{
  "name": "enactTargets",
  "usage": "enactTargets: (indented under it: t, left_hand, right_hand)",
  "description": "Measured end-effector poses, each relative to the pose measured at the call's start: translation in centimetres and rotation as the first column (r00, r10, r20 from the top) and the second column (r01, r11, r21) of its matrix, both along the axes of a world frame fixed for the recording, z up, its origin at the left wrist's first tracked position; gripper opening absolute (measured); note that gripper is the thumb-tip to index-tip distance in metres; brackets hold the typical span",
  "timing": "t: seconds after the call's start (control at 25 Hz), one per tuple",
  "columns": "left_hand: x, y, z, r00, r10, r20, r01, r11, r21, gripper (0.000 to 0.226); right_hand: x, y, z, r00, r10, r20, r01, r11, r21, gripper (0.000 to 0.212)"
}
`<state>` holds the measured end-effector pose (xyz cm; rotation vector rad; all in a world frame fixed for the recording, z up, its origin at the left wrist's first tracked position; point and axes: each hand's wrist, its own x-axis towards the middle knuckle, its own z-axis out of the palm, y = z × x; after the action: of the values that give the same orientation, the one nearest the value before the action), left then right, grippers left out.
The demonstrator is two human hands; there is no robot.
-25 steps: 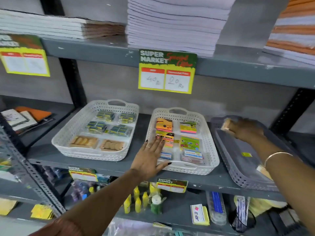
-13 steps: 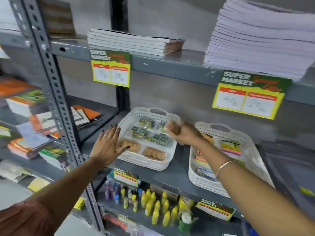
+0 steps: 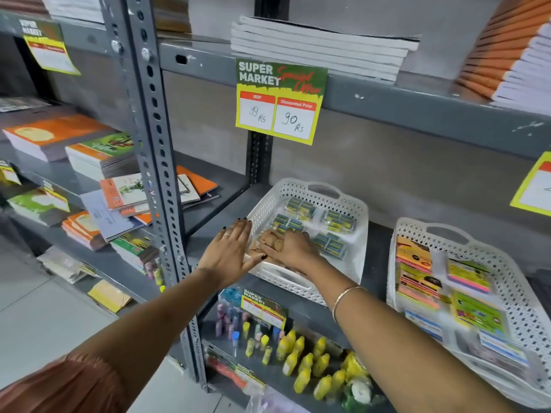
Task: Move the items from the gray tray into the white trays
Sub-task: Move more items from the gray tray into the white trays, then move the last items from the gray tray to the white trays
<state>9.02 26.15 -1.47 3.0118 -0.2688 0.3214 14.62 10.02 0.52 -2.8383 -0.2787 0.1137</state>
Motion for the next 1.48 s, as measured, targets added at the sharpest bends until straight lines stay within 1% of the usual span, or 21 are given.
enactTargets:
  t: [0.08, 0.24, 0.32, 0.4, 0.52, 0.6, 0.72, 0.8, 0.88, 0.96, 1.04, 1.08, 1.16, 1.24, 1.32, 1.44, 1.48]
  left_hand:
    - [0.0, 0.0, 0.0, 1.000, -0.001, 0.000, 0.001, 1.000, -0.001, 0.092]
    - [-0.1, 0.1, -0.1, 1.000, 0.002, -0.010, -0.002, 1.000, 0.014, 0.104]
    - [0.0, 0.0, -0.1, 1.000, 0.005, -0.016, -0.005, 1.000, 0.018, 0.100]
    - [-0.1, 0.0, 0.1, 1.000, 0.004, -0.024, -0.003, 1.000, 0.027, 0.098]
    - [-0.4, -0.2, 0.7, 1.000, 0.003, 0.000, -0.003, 0.997, 0.072, 0.104]
    - [-0.8, -1.6, 1.6, 0.999, -0.018, 0.034, 0.016, 0.998, 0.068, 0.109]
    - [-1.2, -7.4, 3.2, 0.986, -0.145, 0.079, 0.145, 0.989, -0.003, 0.110]
    - [-1.8, -12.6, 4.0, 0.957, -0.273, 0.096, 0.273, 0.962, 0.009, 0.111]
    - [-2.6, -17.7, 4.0, 0.909, -0.407, 0.091, 0.406, 0.913, 0.022, 0.110]
    - [-3.6, -22.2, 3.5, 0.853, -0.519, 0.059, 0.518, 0.855, 0.026, 0.103]
    - [-4.3, -25.9, 2.8, 0.810, -0.584, 0.043, 0.582, 0.811, 0.056, 0.095]
    - [-4.5, -27.4, 2.5, 0.806, -0.591, 0.039, 0.588, 0.807, 0.061, 0.098]
    - [-4.6, -28.8, 1.8, 0.830, -0.558, 0.015, 0.556, 0.829, 0.053, 0.112]
    - [-4.6, -29.6, 1.0, 0.854, -0.519, -0.022, 0.519, 0.854, 0.020, 0.119]
    - [-4.6, -29.5, 0.6, 0.871, -0.490, -0.039, 0.489, 0.872, -0.025, 0.118]
    - [-4.8, -29.5, 0.3, 0.887, -0.461, -0.039, 0.460, 0.887, -0.020, 0.116]
    - [-4.8, -29.5, 0.3, 0.891, -0.453, -0.036, 0.453, 0.892, -0.019, 0.116]
  right_hand:
    - [-0.1, 0.1, 0.2, 0.999, 0.035, -0.006, -0.035, 0.999, -0.008, 0.077]
    - [-0.5, 0.2, 0.5, 0.996, 0.080, -0.045, -0.082, 0.996, -0.039, 0.073]
    - [-0.6, -0.2, 0.9, 0.994, 0.098, -0.055, -0.101, 0.994, -0.050, 0.072]
    - [-0.8, -1.3, 1.6, 0.996, 0.086, -0.018, -0.087, 0.996, -0.036, 0.071]
    - [-1.2, -5.4, 3.1, 0.998, 0.026, 0.054, -0.027, 0.999, 0.018, 0.067]
    - [-1.7, -9.5, 4.2, 0.994, -0.056, 0.089, 0.054, 0.998, 0.025, 0.064]
    - [-2.9, -17.0, 5.8, 0.956, -0.254, 0.144, 0.250, 0.967, 0.045, 0.055]
    - [-4.4, -22.0, 6.4, 0.913, -0.373, 0.164, 0.371, 0.928, 0.042, 0.051]
    - [-6.3, -26.5, 6.7, 0.877, -0.455, 0.156, 0.455, 0.890, 0.035, 0.052]
    - [-8.4, -30.9, 6.6, 0.843, -0.516, 0.150, 0.521, 0.854, 0.011, 0.051]
    - [-10.5, -35.0, 6.2, 0.804, -0.574, 0.156, 0.583, 0.812, -0.019, 0.050]
    - [-11.6, -36.9, 6.0, 0.784, -0.603, 0.148, 0.612, 0.790, -0.026, 0.050]
    - [-13.4, -39.9, 5.4, 0.734, -0.666, 0.130, 0.675, 0.736, -0.039, 0.050]
    - [-15.4, -43.2, 4.6, 0.659, -0.744, 0.106, 0.752, 0.654, -0.082, 0.050]
    - [-17.1, -46.1, 3.3, 0.581, -0.810, 0.083, 0.810, 0.566, -0.155, 0.051]
    - [-18.9, -49.7, 1.4, 0.447, -0.893, 0.050, 0.876, 0.425, -0.230, 0.050]
    - [-19.2, -50.5, 1.1, 0.418, -0.907, 0.051, 0.881, 0.391, -0.268, 0.051]
